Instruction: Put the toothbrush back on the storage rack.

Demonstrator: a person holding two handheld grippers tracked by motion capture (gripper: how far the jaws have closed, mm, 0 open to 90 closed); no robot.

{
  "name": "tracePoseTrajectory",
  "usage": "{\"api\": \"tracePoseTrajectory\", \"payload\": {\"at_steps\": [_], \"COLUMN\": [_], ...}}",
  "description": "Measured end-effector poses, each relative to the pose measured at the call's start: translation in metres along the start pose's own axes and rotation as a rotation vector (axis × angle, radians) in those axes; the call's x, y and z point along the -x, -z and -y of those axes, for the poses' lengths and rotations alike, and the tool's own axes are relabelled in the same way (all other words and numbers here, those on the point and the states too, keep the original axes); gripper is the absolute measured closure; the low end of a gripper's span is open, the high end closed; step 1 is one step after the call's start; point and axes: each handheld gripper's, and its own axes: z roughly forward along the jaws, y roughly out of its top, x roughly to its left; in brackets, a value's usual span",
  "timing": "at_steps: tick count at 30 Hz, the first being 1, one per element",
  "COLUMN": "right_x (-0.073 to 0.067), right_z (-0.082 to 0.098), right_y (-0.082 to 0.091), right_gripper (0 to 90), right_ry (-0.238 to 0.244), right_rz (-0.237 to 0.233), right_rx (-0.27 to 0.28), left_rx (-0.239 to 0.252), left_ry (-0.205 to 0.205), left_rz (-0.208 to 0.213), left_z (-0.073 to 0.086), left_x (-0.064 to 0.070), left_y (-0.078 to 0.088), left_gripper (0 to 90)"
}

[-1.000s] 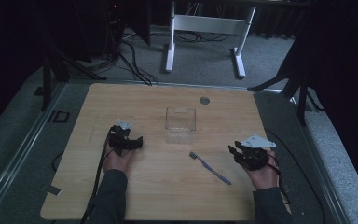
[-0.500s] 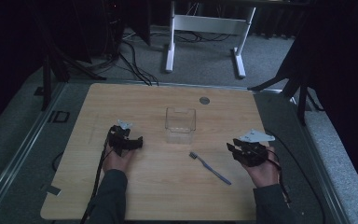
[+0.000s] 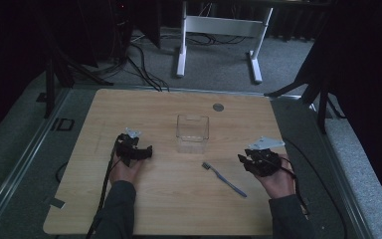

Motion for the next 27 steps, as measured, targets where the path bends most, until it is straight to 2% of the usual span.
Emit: {"api": "tracePoseTrajectory", "payload": {"at_steps": [11,15,27], "right_x": [-0.007,-0.009,-0.019], "right_z": [-0.009,-0.012,-0.018], "right_y": [-0.002,-0.002,-0.007], "right_gripper": [64.6,63.6,64.1], "right_ry": [0.03,0.028,0.06], "right_rz": [-0.009,-0.016,-0.04], "right_rx": [-0.031,-0.044,-0.108], "left_rx": [0.0,-0.001,-0.001], "left_ry": [0.001,0.001,0.001], "left_rz": [-0.001,-0.002,-0.002], "left_z": [0.0,0.0,0.0], "left_x": [0.0,0.0,0.0], "left_y": [0.0,0.0,0.0], "left_gripper": [12.4,12.4,12.4]}}
